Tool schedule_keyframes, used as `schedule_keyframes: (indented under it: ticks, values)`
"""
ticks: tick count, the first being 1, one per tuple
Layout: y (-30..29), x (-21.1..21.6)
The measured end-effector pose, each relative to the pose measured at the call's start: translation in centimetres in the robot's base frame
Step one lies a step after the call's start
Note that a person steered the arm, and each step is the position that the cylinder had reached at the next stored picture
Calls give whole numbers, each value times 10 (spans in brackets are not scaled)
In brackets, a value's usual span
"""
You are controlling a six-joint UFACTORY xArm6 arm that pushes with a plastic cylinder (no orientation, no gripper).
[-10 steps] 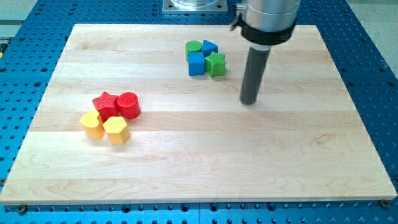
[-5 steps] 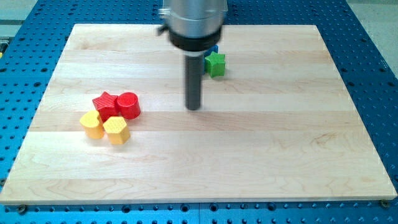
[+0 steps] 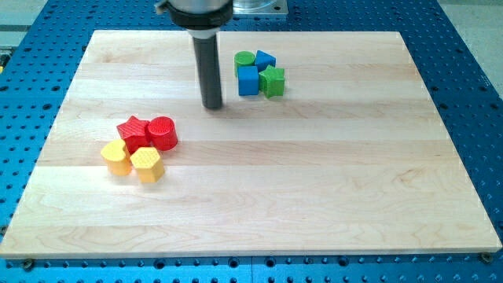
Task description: Push the cube into the green star
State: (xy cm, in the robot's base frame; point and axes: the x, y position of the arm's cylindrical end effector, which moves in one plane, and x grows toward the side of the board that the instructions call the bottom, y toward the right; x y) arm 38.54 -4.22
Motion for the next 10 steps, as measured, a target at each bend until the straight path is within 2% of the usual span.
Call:
schedule_keyframes:
  ticks: [1, 2, 3, 4, 6, 9, 10]
  values:
    - [30, -3]
    - [29, -3]
    - [-9, 2]
    - [-28, -30]
    - [-21, -45]
    - [34, -38]
    - [75, -45]
